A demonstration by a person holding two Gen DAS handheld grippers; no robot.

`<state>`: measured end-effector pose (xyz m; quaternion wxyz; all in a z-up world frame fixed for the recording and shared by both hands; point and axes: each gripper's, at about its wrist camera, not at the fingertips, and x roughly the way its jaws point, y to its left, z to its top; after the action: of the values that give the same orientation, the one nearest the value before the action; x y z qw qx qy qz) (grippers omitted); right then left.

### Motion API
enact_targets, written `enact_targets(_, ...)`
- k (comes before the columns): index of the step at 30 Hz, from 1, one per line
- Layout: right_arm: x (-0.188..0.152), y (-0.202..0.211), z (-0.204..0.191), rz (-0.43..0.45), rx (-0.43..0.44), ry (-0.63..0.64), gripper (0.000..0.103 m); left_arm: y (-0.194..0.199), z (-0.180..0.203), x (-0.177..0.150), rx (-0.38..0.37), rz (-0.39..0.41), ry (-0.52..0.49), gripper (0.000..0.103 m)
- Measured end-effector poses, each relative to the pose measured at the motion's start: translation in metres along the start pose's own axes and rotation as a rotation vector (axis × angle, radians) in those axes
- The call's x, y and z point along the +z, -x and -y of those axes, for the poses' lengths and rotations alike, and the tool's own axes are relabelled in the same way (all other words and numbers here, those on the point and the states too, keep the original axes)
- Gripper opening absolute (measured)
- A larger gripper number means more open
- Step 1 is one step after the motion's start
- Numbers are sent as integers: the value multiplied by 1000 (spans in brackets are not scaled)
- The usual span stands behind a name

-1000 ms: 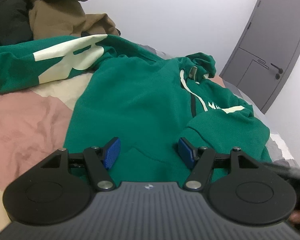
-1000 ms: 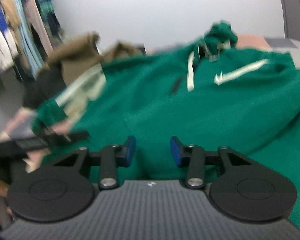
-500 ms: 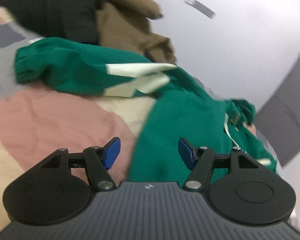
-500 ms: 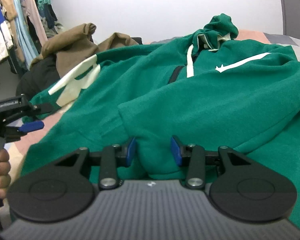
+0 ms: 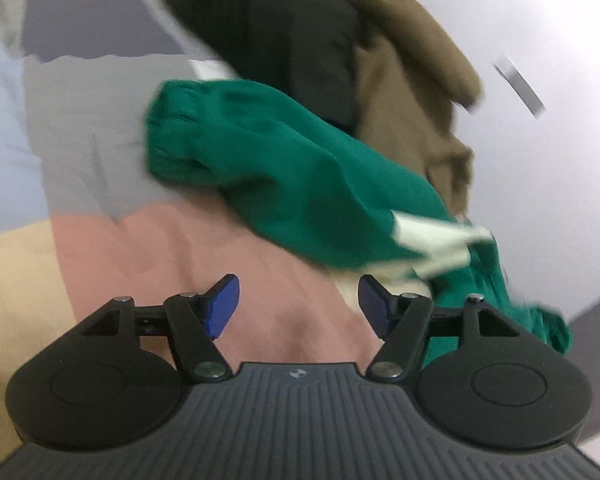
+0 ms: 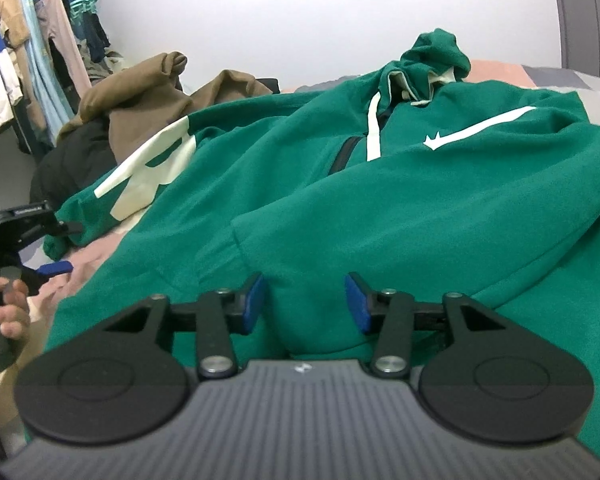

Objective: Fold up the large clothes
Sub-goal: 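Grasp the other sleeve cuff with the left gripper and lift it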

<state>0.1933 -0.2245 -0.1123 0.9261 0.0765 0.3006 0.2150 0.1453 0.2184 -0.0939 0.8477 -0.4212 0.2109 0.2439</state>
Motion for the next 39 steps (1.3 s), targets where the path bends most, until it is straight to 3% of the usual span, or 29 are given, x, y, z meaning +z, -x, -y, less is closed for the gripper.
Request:
enact_targets(2, 0, 0, 0, -3, 9, -8, 53, -2, -12, 10, -8, 13, 77, 71)
enact_targets(7, 2, -3, 1, -13, 35, -36, 75, -15, -38, 33, -68, 26, 292, 73)
enact_targets(12, 5, -6, 3, -19, 40, -56, 76, -39, -48, 50, -147, 39, 453, 72)
enact_targets(16, 7, -11, 8, -17, 39, -79, 76, -51, -48, 64, -123, 113, 533, 70)
enact_targets(19, 8, -14, 10, -6, 31, -70, 76, -58, -51, 76, -32, 138, 554, 44)
enact_targets(21, 9, -18, 10, -1, 26, -60, 76, -62, -49, 83, 18, 133, 518, 18)
enact_targets(24, 11, -22, 12, 8, 28, -60, 76, -57, -28, 97, 76, 175, 335, 10)
enact_targets(29, 15, -20, 17, 14, 36, -88, 76, -16, 31, 116, 98, 315, 54, 9)
enact_targets(32, 18, -14, 20, 27, 28, -105, 76, 14, 78, 124, 51, 361, -81, 9)
enact_targets(39, 22, 3, 27, 67, 23, -139, 76, 84, 187, 117, -113, 331, -174, 9)
